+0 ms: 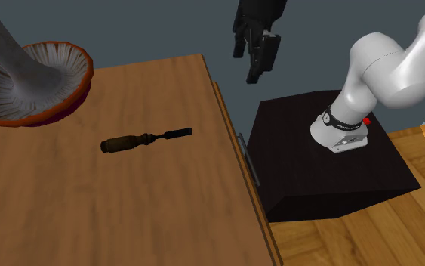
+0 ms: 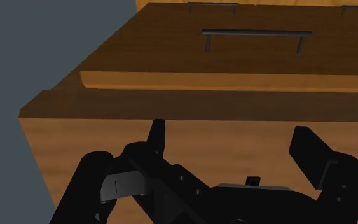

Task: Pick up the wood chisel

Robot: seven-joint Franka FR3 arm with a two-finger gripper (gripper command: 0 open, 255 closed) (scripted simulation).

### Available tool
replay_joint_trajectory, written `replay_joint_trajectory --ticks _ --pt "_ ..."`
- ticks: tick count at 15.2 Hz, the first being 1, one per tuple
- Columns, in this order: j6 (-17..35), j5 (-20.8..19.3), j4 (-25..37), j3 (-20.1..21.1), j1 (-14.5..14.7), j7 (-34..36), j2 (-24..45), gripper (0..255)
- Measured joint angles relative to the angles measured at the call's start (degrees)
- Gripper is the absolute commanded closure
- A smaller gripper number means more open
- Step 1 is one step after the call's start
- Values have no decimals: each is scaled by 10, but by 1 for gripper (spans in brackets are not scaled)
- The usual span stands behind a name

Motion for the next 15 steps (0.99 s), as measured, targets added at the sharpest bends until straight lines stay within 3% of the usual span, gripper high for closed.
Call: replay_joint_trajectory --ticks 7,15 --pt "44 -26 120 40 2 43 156 0" --pt "36 -89 317 73 22 104 344 0"
